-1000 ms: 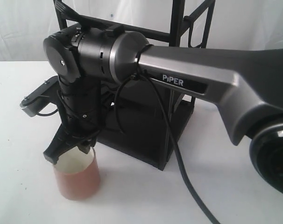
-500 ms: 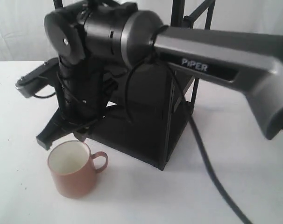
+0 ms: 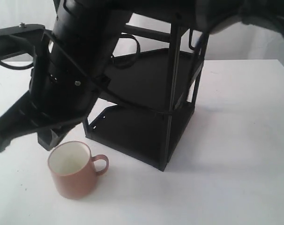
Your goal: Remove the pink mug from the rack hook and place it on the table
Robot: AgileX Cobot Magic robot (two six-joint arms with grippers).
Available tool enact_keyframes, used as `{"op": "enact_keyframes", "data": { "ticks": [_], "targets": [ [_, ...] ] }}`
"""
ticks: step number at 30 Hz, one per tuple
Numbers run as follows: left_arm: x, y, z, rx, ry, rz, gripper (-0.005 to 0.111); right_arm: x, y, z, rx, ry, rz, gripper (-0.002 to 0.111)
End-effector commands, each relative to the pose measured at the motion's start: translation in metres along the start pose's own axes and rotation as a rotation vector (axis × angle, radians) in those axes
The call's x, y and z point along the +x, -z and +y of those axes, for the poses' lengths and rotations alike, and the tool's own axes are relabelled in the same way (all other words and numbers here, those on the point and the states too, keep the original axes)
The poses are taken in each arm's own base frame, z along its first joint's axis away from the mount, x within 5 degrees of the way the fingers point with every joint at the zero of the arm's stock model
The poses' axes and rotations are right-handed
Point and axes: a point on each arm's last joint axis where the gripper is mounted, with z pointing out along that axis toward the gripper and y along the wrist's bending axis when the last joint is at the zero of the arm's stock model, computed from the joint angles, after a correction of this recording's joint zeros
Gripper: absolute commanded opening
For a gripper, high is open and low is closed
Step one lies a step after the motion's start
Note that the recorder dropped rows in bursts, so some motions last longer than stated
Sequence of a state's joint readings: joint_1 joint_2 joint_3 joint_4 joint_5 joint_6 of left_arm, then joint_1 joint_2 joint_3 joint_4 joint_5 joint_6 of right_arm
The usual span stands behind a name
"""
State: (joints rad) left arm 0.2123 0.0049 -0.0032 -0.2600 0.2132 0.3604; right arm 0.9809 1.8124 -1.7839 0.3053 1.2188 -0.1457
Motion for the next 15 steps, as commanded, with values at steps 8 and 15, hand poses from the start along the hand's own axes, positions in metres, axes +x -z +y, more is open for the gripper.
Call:
{"op": "enact_keyframes", "data": {
  "ticks": [8, 15],
  "targets": [
    [0.000, 0.000, -0.001, 0.007, 0.004, -0.007, 0.000, 0.094, 0.011, -0.018, 0.333, 0.050, 0.215, 0.000],
    [0.000, 0.000, -0.001, 0.007, 0.004, -0.007, 0.000, 0.171, 0.047, -0.063, 0.695, 0.017, 0.296, 0.000]
  ]
}}
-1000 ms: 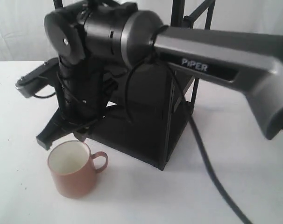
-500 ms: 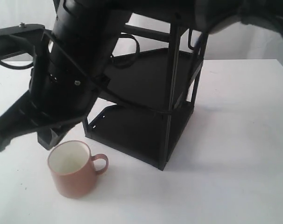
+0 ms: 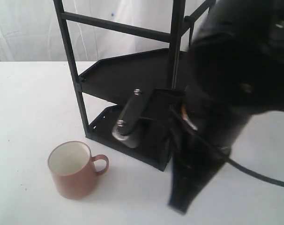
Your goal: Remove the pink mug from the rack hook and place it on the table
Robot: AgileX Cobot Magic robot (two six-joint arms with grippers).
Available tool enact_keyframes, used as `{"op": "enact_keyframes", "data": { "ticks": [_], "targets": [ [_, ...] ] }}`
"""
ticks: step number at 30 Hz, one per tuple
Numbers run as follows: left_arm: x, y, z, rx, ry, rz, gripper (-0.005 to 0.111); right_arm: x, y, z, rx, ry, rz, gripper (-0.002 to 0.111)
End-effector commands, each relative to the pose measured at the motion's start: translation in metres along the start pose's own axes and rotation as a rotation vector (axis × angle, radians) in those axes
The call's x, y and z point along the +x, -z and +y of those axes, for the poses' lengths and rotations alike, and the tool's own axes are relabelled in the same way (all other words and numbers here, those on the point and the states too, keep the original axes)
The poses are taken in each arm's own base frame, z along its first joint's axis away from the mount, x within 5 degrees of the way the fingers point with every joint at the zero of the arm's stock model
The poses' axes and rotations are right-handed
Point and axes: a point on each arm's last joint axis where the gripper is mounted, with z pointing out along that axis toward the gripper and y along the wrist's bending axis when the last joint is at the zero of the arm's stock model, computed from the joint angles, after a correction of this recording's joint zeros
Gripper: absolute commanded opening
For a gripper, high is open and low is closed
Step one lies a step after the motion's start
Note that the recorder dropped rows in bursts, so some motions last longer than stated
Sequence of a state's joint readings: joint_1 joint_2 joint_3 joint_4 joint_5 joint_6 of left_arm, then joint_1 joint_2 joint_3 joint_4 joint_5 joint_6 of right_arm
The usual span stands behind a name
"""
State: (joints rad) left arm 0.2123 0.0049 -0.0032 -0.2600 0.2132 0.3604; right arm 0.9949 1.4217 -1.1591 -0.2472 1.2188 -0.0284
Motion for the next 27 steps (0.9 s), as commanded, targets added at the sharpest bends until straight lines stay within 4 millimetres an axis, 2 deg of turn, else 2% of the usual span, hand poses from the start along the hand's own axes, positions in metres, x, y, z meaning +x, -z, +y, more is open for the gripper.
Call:
{"op": "enact_keyframes", "data": {
  "ticks": [1, 6, 9, 12, 15, 18, 20, 23, 27],
  "targets": [
    [0.000, 0.000, -0.001, 0.007, 0.004, -0.007, 0.000, 0.051, -0.003, -0.045, 0.259, -0.133, 0.061, 0.000],
    [0.000, 0.000, -0.001, 0.007, 0.004, -0.007, 0.000, 0.114, -0.008, -0.126, 0.617, -0.488, 0.226, 0.000],
    [0.000, 0.000, -0.001, 0.007, 0.004, -0.007, 0.000, 0.143, -0.015, -0.162, 0.632, -0.799, 0.133, 0.000],
    [0.000, 0.000, -0.001, 0.007, 0.004, -0.007, 0.000, 0.162, -0.035, -0.175, 0.485, -1.123, 0.033, 0.000],
    [0.000, 0.000, -0.001, 0.007, 0.004, -0.007, 0.000, 0.177, -0.048, -0.178, 0.398, -1.278, 0.049, 0.000],
    [0.000, 0.000, -0.001, 0.007, 0.004, -0.007, 0.000, 0.184, -0.054, -0.176, 0.408, -1.273, 0.054, 0.000],
    [0.000, 0.000, -0.001, 0.007, 0.004, -0.007, 0.000, 0.187, -0.050, -0.171, 0.452, -1.250, -0.017, 0.000],
    [0.000, 0.000, -0.001, 0.007, 0.004, -0.007, 0.000, 0.188, -0.035, -0.152, 0.518, -1.195, -0.309, 0.000],
    [0.000, 0.000, -0.001, 0.007, 0.004, -0.007, 0.000, 0.186, -0.001, -0.116, 0.597, -1.036, -0.786, 0.000]
  ]
}}
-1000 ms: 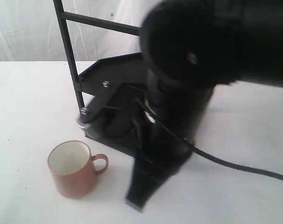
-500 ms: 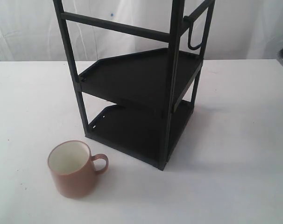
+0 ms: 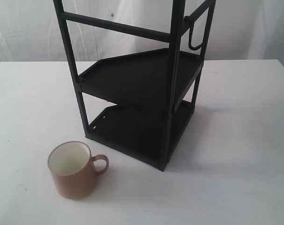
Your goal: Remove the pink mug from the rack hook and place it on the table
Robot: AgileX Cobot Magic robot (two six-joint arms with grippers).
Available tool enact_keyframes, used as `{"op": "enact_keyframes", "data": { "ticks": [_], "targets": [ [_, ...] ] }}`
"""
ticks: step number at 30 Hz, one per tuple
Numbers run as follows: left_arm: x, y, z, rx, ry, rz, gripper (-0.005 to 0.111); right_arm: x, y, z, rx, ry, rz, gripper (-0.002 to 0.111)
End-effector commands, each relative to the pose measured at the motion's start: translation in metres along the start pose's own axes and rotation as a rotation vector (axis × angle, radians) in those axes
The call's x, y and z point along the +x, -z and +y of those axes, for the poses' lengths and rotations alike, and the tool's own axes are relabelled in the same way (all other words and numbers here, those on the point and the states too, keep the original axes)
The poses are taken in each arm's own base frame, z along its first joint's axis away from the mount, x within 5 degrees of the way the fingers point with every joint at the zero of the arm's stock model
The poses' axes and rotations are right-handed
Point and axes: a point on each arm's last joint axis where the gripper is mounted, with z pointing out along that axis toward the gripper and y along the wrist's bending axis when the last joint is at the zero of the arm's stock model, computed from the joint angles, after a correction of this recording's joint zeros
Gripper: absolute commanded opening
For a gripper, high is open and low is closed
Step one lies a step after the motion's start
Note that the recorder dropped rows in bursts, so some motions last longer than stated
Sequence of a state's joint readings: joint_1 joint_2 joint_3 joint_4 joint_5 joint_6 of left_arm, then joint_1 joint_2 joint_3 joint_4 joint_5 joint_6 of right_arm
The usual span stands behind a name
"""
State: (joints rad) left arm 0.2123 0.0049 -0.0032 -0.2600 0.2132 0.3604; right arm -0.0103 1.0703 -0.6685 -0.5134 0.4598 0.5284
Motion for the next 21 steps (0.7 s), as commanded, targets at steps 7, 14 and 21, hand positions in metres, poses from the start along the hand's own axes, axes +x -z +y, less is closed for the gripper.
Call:
{"op": "enact_keyframes", "data": {
  "ticks": [7, 14, 21],
  "targets": [
    [0.000, 0.000, -0.001, 0.007, 0.004, -0.007, 0.000, 0.022, 0.115, -0.014, -0.167, -0.070, -0.674, 0.000],
    [0.000, 0.000, -0.001, 0.007, 0.004, -0.007, 0.000, 0.040, 0.165, -0.026, -0.176, -0.102, -0.908, 0.000],
    [0.000, 0.000, -0.001, 0.007, 0.004, -0.007, 0.000, 0.055, 0.191, -0.032, -0.178, -0.121, -1.036, 0.000]
  ]
}}
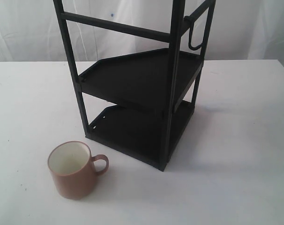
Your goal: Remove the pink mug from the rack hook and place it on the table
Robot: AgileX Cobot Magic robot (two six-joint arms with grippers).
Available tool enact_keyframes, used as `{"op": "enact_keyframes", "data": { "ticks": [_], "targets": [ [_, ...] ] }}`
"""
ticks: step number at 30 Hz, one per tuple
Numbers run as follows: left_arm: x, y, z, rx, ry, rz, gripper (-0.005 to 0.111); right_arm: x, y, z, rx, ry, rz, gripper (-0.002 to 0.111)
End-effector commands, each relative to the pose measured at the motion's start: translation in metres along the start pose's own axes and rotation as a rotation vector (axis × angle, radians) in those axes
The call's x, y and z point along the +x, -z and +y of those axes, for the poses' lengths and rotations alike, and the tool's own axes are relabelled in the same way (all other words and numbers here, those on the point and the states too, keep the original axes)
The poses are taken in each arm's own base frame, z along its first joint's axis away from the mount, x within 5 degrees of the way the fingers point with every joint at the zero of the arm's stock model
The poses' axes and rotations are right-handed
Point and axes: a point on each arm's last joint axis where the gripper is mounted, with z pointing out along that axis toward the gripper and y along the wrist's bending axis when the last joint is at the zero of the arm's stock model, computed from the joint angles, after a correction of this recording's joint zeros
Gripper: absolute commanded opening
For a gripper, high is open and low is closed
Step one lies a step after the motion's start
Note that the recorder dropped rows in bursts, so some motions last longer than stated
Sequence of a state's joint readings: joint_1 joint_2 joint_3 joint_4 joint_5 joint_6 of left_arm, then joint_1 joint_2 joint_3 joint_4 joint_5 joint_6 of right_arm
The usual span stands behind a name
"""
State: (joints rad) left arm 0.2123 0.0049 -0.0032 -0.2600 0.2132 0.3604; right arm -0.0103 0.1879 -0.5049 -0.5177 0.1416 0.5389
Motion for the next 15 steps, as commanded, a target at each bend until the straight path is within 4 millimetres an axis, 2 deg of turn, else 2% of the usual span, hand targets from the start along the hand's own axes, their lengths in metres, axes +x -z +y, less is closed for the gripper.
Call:
{"op": "enact_keyframes", "data": {
  "ticks": [1, 3, 6, 8, 9, 10, 11, 12, 13, 15],
  "targets": [
    [0.000, 0.000, -0.001, 0.007, 0.004, -0.007, 0.000, -0.005, 0.013, -0.001, 0.001, -0.004, -0.063, 0.000],
    [0.000, 0.000, -0.001, 0.007, 0.004, -0.007, 0.000, 0.001, 0.014, 0.000, -0.006, 0.016, -0.071, 0.000],
    [0.000, 0.000, -0.001, 0.007, 0.004, -0.007, 0.000, 0.024, 0.009, 0.002, -0.033, 0.035, -0.038, 0.000],
    [0.000, 0.000, -0.001, 0.007, 0.004, -0.007, 0.000, 0.056, 0.006, 0.002, -0.036, 0.036, 0.052, 0.000],
    [0.000, 0.000, -0.001, 0.007, 0.004, -0.007, 0.000, 0.078, 0.006, 0.001, -0.034, 0.032, 0.117, 0.000],
    [0.000, 0.000, -0.001, 0.007, 0.004, -0.007, 0.000, 0.090, 0.008, 0.001, -0.033, 0.033, 0.147, 0.000],
    [0.000, 0.000, -0.001, 0.007, 0.004, -0.007, 0.000, 0.113, 0.014, 0.000, -0.031, 0.035, 0.190, 0.000],
    [0.000, 0.000, -0.001, 0.007, 0.004, -0.007, 0.000, 0.122, 0.017, -0.001, -0.031, 0.036, 0.203, 0.000],
    [0.000, 0.000, -0.001, 0.007, 0.004, -0.007, 0.000, 0.144, 0.024, -0.002, -0.030, 0.037, 0.226, 0.000],
    [0.000, 0.000, -0.001, 0.007, 0.004, -0.007, 0.000, 0.155, 0.027, -0.008, 0.032, 0.032, 0.331, 0.000]
  ]
}}
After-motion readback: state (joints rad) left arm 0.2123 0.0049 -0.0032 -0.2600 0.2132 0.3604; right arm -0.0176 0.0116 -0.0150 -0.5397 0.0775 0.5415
